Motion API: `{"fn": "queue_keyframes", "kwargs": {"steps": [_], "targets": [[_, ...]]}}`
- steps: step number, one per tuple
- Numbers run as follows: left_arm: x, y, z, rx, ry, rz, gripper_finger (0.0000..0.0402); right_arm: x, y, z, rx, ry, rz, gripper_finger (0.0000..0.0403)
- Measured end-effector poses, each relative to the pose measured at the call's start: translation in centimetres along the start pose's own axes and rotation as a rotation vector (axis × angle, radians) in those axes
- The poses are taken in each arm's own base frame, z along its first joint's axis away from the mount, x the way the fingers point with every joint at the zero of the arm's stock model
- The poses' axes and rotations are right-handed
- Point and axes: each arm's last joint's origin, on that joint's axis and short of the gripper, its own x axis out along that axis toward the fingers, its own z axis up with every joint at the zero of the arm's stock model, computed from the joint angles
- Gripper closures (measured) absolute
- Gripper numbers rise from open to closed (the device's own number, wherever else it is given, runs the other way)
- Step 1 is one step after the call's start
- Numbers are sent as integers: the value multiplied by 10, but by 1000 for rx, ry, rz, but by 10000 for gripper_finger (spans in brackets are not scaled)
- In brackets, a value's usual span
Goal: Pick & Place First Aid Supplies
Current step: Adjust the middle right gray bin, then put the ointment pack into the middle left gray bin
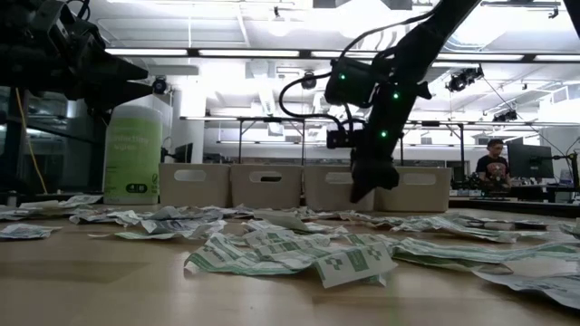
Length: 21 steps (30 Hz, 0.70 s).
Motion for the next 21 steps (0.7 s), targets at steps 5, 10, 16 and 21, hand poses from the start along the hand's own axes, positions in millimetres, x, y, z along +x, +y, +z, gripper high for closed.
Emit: {"fn": "queue_keyframes", "kwargs": {"steps": [5,10,16,21], "targets": [[0,0,0,0,0,0,252,-1,3,0,-4,0,6,403],[0,0,0,0,0,0,252,-9,9,9,13,-10,20,403],[0,0,0,0,0,0,252,-36,20,25,-18,-63,41,403],[0,0,0,0,0,0,252,-63,30,24,-6,-9,74,403]]}}
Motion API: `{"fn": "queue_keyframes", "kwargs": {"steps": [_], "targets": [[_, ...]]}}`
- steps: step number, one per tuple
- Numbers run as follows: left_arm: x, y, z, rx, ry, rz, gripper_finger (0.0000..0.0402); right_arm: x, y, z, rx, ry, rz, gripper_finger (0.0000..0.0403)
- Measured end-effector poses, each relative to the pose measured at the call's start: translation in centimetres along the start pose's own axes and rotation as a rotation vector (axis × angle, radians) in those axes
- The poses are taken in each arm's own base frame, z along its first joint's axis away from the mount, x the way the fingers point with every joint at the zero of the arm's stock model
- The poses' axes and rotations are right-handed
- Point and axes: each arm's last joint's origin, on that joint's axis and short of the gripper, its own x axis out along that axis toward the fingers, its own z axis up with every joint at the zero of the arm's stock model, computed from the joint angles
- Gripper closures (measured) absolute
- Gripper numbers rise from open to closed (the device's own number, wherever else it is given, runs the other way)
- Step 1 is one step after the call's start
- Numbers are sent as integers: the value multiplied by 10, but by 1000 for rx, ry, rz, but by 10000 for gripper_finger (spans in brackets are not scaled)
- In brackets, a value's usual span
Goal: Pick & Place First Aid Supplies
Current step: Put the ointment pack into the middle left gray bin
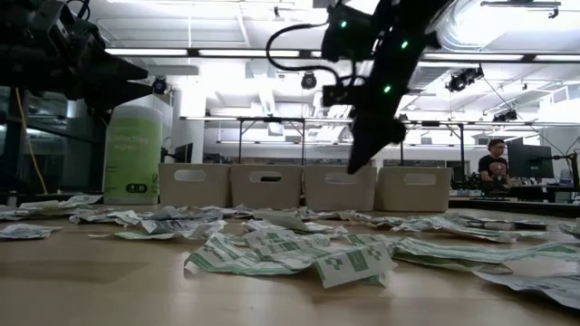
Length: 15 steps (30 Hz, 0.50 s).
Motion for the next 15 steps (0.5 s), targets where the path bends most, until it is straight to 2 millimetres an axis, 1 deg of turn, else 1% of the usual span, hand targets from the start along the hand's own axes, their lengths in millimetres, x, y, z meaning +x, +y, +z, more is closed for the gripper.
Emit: {"fn": "queue_keyframes", "kwargs": {"steps": [4,7,15], "targets": [[0,0,0,0,0,0,252,-18,7,-15,102,126,48,403],[0,0,0,0,0,0,252,-27,12,-24,166,213,88,403],[0,0,0,0,0,0,252,-39,31,-39,174,360,147,403]]}}
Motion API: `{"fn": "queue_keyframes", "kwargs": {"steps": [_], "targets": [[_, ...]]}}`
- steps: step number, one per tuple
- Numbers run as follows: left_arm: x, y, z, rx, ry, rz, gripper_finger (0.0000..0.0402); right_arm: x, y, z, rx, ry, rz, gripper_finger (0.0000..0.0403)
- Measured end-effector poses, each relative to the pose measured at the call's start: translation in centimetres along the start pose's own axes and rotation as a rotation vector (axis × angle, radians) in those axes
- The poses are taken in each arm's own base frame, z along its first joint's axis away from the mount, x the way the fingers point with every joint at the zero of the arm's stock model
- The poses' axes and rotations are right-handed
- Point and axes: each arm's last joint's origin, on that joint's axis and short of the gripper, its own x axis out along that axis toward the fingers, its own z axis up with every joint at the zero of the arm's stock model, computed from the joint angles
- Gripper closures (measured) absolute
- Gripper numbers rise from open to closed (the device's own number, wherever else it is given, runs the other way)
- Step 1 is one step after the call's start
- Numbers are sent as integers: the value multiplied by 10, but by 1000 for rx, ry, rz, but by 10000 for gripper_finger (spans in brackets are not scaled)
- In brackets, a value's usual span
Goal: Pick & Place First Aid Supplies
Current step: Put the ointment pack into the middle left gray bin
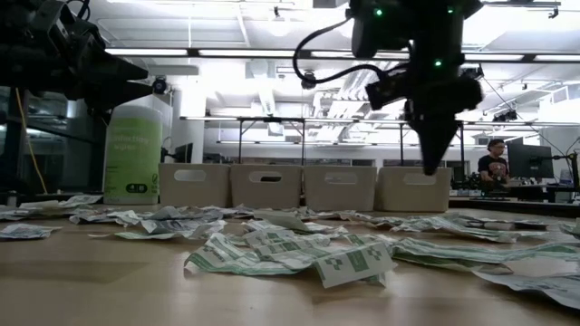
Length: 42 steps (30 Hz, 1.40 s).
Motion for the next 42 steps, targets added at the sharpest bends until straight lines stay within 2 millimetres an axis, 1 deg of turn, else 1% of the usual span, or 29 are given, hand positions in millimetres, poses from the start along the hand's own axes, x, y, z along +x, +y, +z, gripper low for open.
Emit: {"fn": "queue_keyframes", "kwargs": {"steps": [7,13,16,22,27,33,37,42], "targets": [[0,0,0,0,0,0,252,0,8,-16,99,91,-43,402],[0,0,0,0,0,0,252,14,13,-32,230,138,-93,402],[0,0,0,0,0,0,252,19,14,-40,282,157,-120,394],[0,0,0,0,-1,0,252,22,19,-47,336,182,-120,356],[0,0,0,0,0,0,252,25,26,-56,384,218,-108,304],[0,0,0,0,0,0,252,27,26,-61,363,208,-164,250],[0,0,0,0,-1,0,252,27,26,-61,363,207,-164,235],[0,0,0,0,0,0,252,27,26,-60,363,194,-172,235]]}}
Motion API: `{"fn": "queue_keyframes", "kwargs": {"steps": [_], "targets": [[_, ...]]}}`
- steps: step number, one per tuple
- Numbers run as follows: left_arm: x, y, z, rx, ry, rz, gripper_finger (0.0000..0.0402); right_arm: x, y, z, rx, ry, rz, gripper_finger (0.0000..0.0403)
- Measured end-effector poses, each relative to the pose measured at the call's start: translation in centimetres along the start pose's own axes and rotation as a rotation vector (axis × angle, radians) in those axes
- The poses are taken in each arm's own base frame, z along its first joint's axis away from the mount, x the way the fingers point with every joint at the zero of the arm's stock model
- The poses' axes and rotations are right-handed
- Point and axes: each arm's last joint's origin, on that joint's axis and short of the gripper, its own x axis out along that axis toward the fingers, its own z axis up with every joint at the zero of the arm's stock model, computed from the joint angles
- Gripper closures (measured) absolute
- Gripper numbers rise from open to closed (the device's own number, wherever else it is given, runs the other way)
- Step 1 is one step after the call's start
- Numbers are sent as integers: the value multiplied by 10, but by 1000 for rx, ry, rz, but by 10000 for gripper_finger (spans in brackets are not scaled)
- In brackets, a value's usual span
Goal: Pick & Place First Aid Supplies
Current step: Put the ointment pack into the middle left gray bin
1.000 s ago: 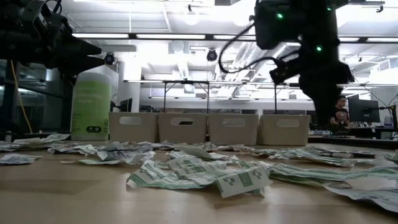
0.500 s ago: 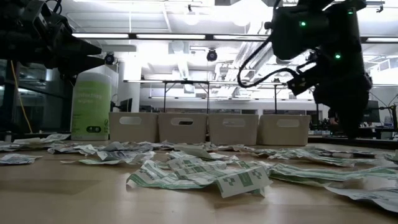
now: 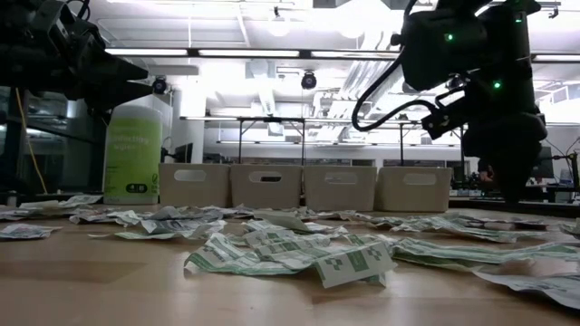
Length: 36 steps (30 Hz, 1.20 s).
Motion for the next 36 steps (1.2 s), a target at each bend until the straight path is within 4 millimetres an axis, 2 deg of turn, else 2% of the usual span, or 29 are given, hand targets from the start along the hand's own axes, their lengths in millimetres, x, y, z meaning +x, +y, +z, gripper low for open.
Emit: {"fn": "queue_keyframes", "kwargs": {"steps": [15,23,33,36], "targets": [[0,0,0,0,0,0,252,1,-3,0,40,30,-7,238],[0,0,0,0,0,0,252,28,-8,-4,46,73,23,238],[0,0,0,0,0,0,252,30,-8,-4,-1,62,32,238],[0,0,0,0,0,0,252,35,-8,-4,4,68,83,244]]}}
